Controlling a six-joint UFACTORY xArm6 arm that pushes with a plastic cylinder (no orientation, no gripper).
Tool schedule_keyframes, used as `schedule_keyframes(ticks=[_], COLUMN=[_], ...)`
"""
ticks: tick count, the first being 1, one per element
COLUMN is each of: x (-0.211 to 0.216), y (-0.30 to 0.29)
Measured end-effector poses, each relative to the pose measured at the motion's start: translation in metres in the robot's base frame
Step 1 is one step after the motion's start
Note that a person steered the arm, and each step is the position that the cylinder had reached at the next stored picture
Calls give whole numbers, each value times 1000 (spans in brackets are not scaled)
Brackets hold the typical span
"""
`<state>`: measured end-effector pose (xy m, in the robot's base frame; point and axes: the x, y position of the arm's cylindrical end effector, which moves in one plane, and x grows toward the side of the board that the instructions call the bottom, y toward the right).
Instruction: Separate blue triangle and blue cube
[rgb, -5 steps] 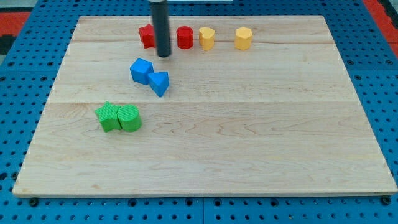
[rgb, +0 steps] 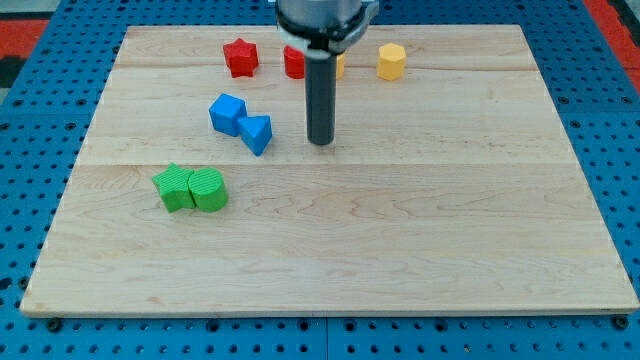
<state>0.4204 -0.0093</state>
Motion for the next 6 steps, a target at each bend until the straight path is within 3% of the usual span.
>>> schedule_keyframes(ticks=[1,2,3,6], x=[1,-41,-51,-92], y=[-43,-89,-121,-191])
